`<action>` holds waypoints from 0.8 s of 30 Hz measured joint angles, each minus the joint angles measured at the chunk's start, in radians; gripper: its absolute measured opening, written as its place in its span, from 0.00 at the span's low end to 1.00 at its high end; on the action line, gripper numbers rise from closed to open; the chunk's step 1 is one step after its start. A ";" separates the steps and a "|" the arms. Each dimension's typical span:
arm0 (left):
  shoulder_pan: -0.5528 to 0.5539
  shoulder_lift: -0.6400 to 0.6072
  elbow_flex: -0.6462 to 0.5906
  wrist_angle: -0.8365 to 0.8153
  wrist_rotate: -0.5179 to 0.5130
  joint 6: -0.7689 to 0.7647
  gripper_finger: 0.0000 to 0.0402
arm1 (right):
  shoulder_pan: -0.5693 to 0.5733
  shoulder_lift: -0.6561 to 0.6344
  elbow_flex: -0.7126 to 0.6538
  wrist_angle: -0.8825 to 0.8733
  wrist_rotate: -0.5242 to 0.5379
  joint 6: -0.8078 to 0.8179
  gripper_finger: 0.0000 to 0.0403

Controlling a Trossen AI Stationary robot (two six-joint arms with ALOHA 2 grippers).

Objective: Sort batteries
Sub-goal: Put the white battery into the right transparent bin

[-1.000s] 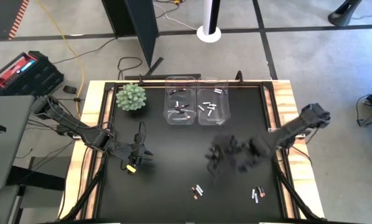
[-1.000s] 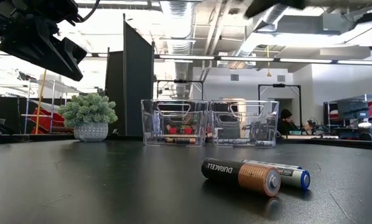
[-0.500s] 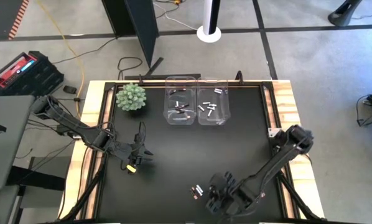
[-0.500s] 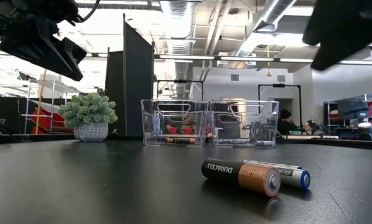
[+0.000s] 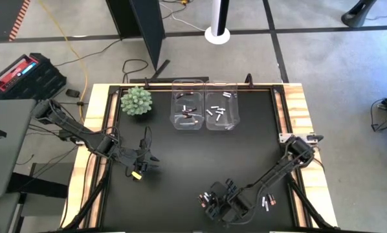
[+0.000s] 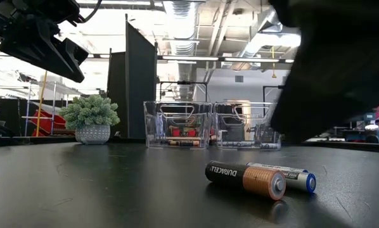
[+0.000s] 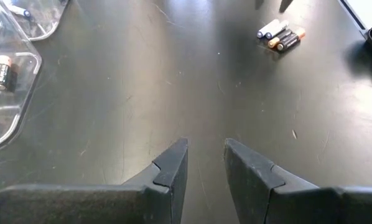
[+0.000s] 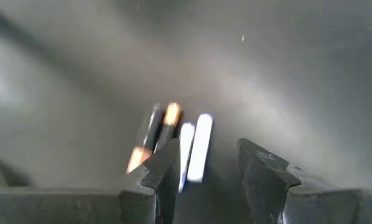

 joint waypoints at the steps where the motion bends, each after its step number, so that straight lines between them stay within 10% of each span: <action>1: 0.000 0.000 0.000 0.000 0.000 0.000 0.25 | -0.009 0.005 0.000 0.006 0.003 -0.008 0.43; 24: 0.000 0.000 0.000 -0.022 0.000 -0.003 0.25 | -0.044 0.053 0.002 0.002 -0.070 -0.065 0.43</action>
